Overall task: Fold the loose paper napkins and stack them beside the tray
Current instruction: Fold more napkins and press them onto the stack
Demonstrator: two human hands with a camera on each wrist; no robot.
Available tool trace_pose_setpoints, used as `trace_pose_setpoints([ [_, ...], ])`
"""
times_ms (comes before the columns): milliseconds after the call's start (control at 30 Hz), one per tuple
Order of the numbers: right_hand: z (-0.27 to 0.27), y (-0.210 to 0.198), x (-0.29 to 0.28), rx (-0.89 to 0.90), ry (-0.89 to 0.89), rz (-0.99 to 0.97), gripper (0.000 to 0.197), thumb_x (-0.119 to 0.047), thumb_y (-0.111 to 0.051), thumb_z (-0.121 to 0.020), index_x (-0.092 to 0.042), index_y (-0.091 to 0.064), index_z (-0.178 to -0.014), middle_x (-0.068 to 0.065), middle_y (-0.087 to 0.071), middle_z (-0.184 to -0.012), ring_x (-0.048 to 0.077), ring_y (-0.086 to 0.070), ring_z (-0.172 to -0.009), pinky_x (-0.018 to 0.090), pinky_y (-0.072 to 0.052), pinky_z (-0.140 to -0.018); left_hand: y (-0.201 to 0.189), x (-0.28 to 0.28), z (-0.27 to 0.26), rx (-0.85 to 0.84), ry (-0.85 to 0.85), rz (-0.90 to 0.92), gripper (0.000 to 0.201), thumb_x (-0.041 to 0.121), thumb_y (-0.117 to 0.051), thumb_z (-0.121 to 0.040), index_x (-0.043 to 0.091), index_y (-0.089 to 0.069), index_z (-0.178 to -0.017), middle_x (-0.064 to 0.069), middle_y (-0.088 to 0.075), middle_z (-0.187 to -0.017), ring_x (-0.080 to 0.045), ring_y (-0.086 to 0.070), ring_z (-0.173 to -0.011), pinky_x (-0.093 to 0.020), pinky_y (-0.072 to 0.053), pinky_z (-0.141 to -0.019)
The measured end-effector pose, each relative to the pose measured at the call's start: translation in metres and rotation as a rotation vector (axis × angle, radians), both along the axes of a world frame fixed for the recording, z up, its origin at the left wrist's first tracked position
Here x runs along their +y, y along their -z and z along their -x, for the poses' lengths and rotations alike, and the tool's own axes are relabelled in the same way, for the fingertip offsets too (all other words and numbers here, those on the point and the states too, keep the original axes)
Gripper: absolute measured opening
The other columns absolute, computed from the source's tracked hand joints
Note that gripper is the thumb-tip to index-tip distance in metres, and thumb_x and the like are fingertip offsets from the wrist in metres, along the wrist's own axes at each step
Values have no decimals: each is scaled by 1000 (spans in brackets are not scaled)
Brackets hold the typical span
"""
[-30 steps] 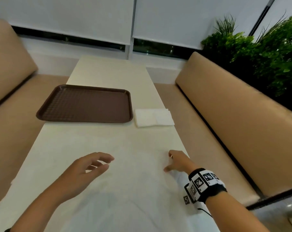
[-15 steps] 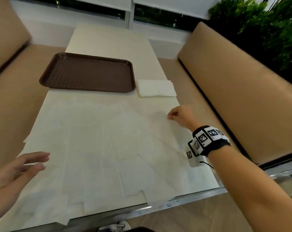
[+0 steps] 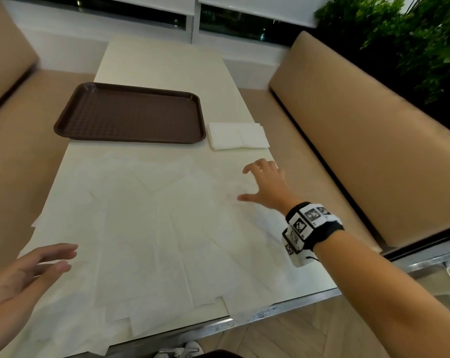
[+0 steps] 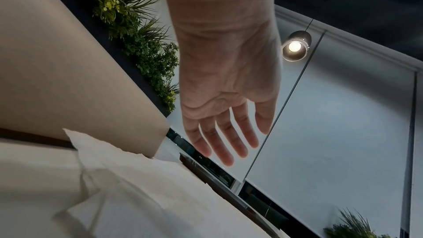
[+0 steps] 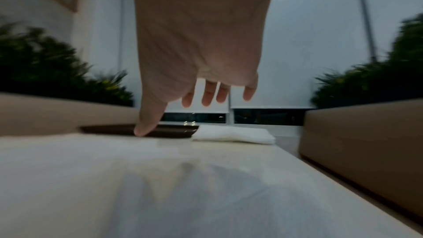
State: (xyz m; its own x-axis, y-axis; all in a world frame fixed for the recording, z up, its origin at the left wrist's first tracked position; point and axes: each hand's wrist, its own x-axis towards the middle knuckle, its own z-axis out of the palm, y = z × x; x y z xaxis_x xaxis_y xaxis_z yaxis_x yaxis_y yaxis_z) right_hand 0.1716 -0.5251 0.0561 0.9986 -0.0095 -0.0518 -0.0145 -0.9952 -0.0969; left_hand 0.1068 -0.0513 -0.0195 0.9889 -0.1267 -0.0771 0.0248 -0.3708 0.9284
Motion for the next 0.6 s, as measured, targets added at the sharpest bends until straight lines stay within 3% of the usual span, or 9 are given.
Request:
trace_pose_setpoints([
  [67,3,10,12,63,-118,78,71,-63,-69,-71,-30,-46,-129,0,-39,-132,23,-35,-122,39,-27,-99,-4,-6,-3,16,2,5,41,6,-50,-92,42,-69,-95,22,-69,-96,2,-65,-80,-4,-47,-76],
  [167,-1,23,22,243,-176,61,70,-60,-73,-68,-35,-47,-129,0,-36,-132,23,-33,-119,37,-28,-96,-9,-13,-2,-44,39,41,41,10,-51,-91,47,-68,-92,22,-69,-97,2,-65,-81,-4,-46,-76],
  [267,-9,23,29,307,-209,86,67,-55,-79,-63,-35,-50,-121,0,-33,-132,24,-31,-119,38,-28,-97,-25,-22,3,-76,37,59,13,40,-65,-83,47,-68,-94,21,-69,-99,-1,-65,-84,-5,-46,-78],
  [333,-15,19,35,328,-252,121,58,-53,-81,-61,-30,-55,-108,-1,-36,-129,24,-32,-117,37,-28,-95,-30,-24,5,-58,40,73,31,64,-60,-70,47,-67,-96,21,-68,-101,-3,-65,-87,-10,-47,-80],
  [433,-20,13,40,362,-323,171,46,-51,-80,-63,-25,-54,-91,-4,-48,-115,22,-35,-112,36,-28,-90,-36,-25,8,-45,44,56,63,88,-54,-55,45,-67,-99,19,-68,-103,-4,-65,-89,-19,-50,-74],
  [533,-21,14,41,384,-334,109,51,-43,-82,-65,-23,-50,-100,-8,-55,-106,19,-41,-106,34,-28,-85,-42,-28,13,-32,20,79,70,92,-54,-49,44,-67,-98,19,-68,-103,-5,-65,-88,-13,-48,-79],
  [600,-21,14,42,403,-347,114,55,-42,-82,-67,-23,-51,-109,-9,-55,-100,18,-40,-102,33,-27,-82,-44,-31,17,-20,11,82,71,92,-55,-48,44,-67,-98,17,-69,-103,-11,-66,-92,-20,-49,-83],
])
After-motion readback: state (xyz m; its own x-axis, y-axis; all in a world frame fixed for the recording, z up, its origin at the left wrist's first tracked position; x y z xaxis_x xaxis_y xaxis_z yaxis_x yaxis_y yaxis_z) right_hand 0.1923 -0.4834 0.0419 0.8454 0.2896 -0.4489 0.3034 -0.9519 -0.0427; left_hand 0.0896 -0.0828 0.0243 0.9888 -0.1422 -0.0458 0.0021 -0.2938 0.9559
